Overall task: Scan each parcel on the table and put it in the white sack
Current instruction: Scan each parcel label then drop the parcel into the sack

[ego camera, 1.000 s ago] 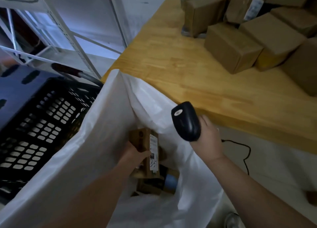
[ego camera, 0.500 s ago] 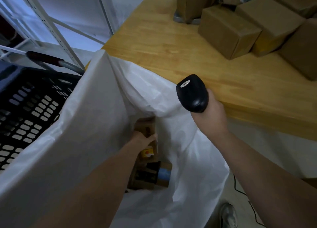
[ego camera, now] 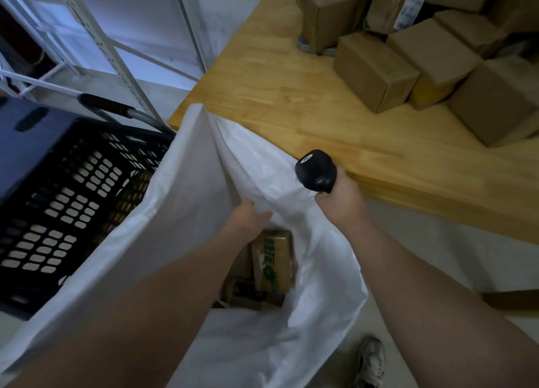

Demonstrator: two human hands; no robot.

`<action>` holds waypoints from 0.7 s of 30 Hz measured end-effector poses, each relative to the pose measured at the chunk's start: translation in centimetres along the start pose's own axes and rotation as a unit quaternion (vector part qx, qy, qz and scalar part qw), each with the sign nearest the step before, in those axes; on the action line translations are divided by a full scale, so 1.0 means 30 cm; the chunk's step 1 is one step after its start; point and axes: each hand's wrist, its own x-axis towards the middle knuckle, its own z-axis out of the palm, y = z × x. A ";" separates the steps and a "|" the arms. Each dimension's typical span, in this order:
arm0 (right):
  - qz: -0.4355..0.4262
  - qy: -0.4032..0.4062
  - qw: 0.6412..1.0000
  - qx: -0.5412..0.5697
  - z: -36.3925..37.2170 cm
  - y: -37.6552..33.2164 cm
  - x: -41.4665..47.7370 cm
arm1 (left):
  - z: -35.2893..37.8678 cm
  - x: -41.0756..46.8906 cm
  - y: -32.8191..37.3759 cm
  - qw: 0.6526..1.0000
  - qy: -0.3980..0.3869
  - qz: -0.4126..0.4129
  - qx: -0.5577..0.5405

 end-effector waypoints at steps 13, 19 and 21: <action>0.010 0.049 0.998 0.035 -0.488 0.053 0.051 | -0.013 -0.248 0.508 0.988 0.043 0.144 -0.040; 0.009 0.070 0.996 0.051 -0.878 0.179 0.151 | 0.195 -0.234 0.920 0.979 0.022 0.184 -0.084; 0.020 0.084 0.994 0.065 -0.988 0.237 0.181 | 0.271 -0.229 1.034 0.977 0.011 0.192 -0.094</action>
